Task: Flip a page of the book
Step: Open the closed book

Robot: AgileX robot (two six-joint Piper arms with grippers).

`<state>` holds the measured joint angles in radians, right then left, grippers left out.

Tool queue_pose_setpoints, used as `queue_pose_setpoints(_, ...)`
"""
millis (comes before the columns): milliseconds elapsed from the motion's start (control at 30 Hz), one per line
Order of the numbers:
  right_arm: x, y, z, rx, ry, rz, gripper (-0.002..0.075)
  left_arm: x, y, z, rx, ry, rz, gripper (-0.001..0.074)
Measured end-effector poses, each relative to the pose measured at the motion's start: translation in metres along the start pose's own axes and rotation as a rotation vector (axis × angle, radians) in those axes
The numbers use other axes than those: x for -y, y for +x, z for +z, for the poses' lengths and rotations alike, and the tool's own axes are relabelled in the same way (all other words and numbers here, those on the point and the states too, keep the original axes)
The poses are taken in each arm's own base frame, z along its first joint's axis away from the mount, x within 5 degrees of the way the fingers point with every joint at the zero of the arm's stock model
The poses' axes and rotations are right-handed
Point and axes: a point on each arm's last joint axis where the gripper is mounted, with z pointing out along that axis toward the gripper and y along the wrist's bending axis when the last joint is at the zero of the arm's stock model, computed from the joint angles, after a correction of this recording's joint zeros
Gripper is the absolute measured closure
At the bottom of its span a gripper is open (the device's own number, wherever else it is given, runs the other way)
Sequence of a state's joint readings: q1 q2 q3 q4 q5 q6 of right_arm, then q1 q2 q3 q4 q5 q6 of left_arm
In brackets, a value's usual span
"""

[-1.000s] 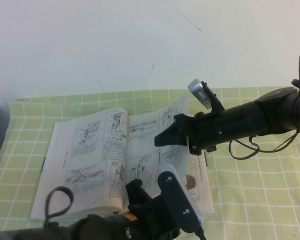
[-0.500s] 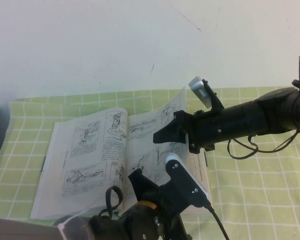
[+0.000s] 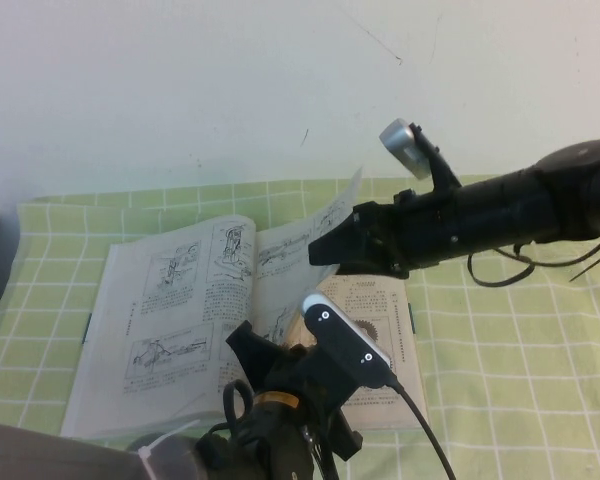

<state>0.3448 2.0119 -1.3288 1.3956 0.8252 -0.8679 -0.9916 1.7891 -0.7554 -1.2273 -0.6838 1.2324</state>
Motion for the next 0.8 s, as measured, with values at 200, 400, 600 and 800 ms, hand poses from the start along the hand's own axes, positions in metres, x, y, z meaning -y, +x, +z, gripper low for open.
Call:
queue_pose_setpoints(200,-0.039,0.001,-0.036,-0.051,0.102,-0.271,0.0391,-0.002,0.001,0.001,-0.005,-0.011,-0.017,0.0737)
queue_pose_setpoints(400,-0.041,0.012,-0.054,-0.2,0.252,-0.407,0.0564,-0.025,0.008,0.012,-0.054,-0.075,-0.121,0.0737)
queue_pose_setpoints(600,-0.003,0.032,-0.036,-0.362,0.294,-0.351,0.0713,-0.045,0.017,0.018,-0.117,-0.155,-0.213,0.0737)
queue_pose_setpoints(800,0.026,0.049,-0.002,-0.46,0.287,-0.286,0.0726,-0.059,0.015,0.006,-0.163,-0.241,-0.247,0.0737)
